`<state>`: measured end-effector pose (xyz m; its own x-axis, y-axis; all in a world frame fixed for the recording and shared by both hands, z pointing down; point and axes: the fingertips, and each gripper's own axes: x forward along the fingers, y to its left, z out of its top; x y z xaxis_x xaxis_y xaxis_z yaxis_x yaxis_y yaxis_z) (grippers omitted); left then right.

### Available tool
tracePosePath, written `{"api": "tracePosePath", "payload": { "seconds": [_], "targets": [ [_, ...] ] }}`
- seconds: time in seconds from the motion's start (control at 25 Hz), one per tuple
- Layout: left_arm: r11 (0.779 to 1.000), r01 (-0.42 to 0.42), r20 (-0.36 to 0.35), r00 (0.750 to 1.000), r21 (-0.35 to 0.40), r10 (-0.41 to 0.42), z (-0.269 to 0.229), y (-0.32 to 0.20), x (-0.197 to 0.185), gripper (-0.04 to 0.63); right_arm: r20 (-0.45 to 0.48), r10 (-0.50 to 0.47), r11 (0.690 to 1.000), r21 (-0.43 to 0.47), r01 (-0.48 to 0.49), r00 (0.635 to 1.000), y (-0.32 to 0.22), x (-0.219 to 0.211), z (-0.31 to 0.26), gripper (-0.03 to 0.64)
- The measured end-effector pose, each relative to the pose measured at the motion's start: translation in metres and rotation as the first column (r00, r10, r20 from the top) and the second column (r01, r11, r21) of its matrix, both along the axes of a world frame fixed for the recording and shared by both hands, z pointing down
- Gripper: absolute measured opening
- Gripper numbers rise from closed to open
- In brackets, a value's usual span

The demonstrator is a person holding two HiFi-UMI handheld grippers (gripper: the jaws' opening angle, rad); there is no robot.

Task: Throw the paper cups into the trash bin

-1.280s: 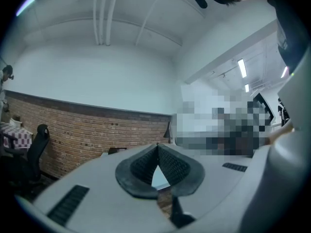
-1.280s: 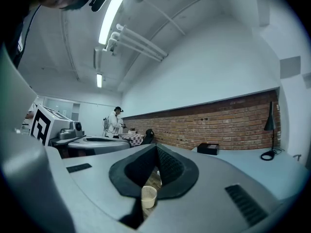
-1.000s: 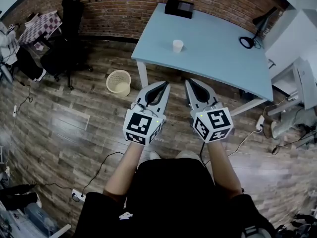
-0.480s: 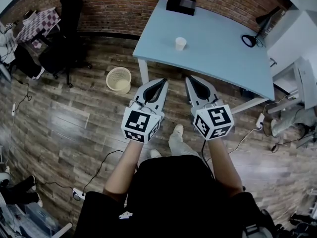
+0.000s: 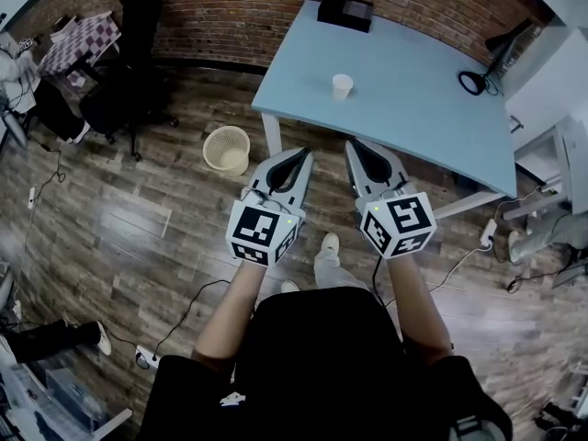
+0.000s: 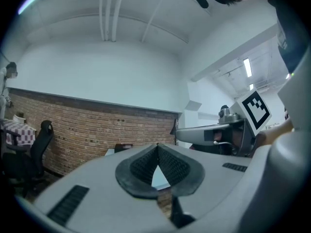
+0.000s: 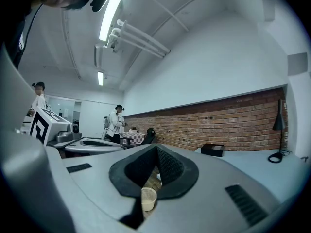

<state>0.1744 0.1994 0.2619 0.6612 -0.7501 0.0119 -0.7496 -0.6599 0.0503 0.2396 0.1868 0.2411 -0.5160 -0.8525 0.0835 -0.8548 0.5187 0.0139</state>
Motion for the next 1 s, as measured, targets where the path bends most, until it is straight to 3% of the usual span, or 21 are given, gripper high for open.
{"api": "tracePosePath", "payload": {
  "seconds": [0.44, 1.0],
  "targets": [
    [1.000, 0.012, -0.001, 1.000, 0.011, -0.012, -0.002, -0.042, 0.015, 0.008, 0.013, -0.005, 1.000, 0.006, 0.005, 1.000, -0.046, 0.017, -0.002, 0.003],
    [1.000, 0.001, 0.017, 1.000, -0.027, -0.001, 0.010, -0.110, 0.053, 0.008, 0.026, -0.011, 1.000, -0.029, 0.011, 1.000, -0.115, 0.046, 0.011, 0.003]
  ]
}}
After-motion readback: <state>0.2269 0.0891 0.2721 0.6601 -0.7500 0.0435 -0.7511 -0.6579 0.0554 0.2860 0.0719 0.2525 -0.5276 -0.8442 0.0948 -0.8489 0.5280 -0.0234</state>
